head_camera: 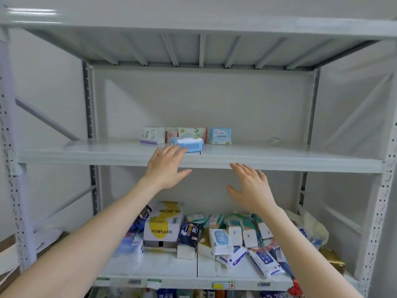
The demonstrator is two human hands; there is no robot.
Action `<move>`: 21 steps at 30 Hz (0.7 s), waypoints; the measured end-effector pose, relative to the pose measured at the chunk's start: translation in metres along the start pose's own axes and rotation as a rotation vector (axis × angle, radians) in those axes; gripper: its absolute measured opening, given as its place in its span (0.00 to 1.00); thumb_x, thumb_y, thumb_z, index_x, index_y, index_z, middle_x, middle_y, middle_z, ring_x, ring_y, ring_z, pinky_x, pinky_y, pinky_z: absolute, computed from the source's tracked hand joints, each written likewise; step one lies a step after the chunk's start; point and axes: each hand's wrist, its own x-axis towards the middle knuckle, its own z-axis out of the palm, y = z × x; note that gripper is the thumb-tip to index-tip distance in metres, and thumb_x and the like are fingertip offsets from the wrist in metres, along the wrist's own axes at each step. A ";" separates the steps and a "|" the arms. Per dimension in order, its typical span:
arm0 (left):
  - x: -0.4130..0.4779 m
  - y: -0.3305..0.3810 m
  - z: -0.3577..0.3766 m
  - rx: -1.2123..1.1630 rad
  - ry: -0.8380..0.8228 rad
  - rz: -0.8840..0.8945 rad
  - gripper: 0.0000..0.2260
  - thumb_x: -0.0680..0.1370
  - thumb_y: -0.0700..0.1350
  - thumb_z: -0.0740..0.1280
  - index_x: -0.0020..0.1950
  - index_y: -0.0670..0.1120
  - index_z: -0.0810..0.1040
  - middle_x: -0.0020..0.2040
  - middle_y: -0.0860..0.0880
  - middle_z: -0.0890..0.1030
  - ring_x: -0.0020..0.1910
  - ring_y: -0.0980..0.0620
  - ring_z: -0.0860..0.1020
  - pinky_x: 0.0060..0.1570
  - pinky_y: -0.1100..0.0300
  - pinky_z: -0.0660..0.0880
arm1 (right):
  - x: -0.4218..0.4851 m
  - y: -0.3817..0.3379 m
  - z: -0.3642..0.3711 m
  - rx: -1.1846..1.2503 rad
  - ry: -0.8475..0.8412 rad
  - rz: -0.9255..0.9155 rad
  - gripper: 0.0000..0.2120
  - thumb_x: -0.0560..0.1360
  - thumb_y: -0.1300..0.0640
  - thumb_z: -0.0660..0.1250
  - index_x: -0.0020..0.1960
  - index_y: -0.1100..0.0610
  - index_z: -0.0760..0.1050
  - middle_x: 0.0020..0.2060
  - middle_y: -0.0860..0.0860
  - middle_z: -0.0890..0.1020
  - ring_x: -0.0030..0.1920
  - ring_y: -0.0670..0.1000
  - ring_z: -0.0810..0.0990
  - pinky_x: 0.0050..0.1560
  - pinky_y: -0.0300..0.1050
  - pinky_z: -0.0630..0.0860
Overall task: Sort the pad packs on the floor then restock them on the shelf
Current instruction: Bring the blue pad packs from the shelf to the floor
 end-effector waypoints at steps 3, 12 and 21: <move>0.032 -0.014 0.004 -0.102 0.046 -0.071 0.32 0.77 0.63 0.61 0.78 0.51 0.58 0.77 0.49 0.62 0.76 0.49 0.59 0.73 0.50 0.56 | 0.027 0.014 0.004 0.062 0.017 -0.004 0.31 0.78 0.44 0.60 0.77 0.48 0.54 0.76 0.47 0.60 0.77 0.49 0.55 0.75 0.55 0.49; 0.113 -0.059 0.047 -0.537 -0.060 -0.402 0.34 0.76 0.66 0.61 0.76 0.50 0.60 0.74 0.46 0.66 0.73 0.45 0.65 0.66 0.51 0.65 | 0.103 0.039 0.024 0.197 0.078 0.004 0.29 0.78 0.44 0.62 0.76 0.50 0.60 0.73 0.48 0.68 0.73 0.51 0.64 0.73 0.54 0.58; 0.175 -0.083 0.094 -0.673 -0.313 -0.509 0.39 0.75 0.67 0.62 0.77 0.45 0.57 0.76 0.46 0.65 0.72 0.44 0.65 0.60 0.54 0.65 | 0.182 0.061 0.049 0.342 0.105 0.076 0.28 0.76 0.47 0.66 0.74 0.51 0.63 0.69 0.48 0.73 0.69 0.53 0.68 0.66 0.48 0.66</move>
